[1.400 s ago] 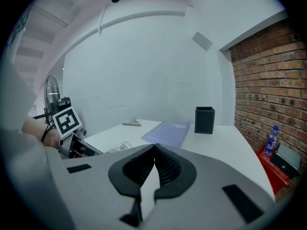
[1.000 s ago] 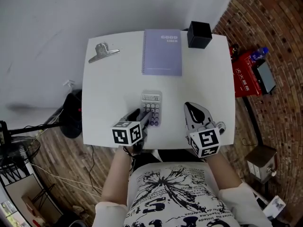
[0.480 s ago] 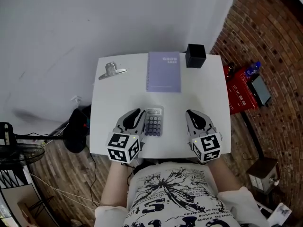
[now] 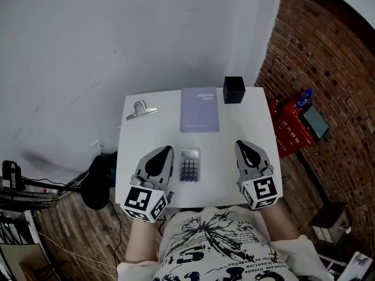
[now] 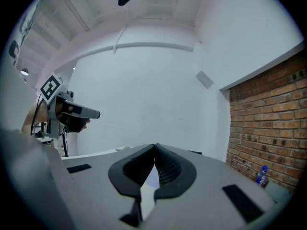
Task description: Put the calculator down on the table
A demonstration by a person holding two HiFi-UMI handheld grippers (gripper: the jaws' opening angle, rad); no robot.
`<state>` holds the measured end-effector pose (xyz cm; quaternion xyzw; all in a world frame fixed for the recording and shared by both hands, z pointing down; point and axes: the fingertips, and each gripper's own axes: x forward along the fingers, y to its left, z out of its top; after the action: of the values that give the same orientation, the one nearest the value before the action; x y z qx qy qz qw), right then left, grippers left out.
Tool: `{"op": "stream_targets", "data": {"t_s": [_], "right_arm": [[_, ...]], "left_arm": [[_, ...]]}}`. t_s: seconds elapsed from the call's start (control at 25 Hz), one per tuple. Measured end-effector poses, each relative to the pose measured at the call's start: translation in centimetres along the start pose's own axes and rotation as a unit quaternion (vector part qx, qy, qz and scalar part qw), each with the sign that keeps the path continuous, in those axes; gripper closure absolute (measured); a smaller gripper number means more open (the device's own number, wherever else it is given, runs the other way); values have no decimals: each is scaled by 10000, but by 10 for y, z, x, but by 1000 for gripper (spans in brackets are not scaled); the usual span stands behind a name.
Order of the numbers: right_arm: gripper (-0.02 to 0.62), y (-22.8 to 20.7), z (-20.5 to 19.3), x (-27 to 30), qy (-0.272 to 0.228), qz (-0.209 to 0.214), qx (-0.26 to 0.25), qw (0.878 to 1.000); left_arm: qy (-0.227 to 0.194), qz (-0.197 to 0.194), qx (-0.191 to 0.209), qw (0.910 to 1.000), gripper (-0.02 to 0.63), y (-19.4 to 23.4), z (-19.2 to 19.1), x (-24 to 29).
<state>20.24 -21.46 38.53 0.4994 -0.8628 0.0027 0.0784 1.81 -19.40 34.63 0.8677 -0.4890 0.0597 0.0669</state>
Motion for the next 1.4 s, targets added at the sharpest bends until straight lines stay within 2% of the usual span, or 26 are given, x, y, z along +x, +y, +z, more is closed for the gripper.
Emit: {"op": "stream_targets", "data": {"t_s": [0.12,0.4,0.76,1.4], "right_arm": [[581,2,9,-6,-125,15,-102,9999],[582,10,13,-10,-203,138,-147,9996],[583,17,6,-9,-115,261,-211,9994],[583,21,6,0,-231,423,-118,9988]], "left_arm": [[-114,-123,43,9999,592,-5,7,-2],[-46,-280,342,9990,592,-12,3,2],[-67,-484,373,9981,592,-19,-3,4],[65,-392,352,9986,592,-13,-8,8]]}}
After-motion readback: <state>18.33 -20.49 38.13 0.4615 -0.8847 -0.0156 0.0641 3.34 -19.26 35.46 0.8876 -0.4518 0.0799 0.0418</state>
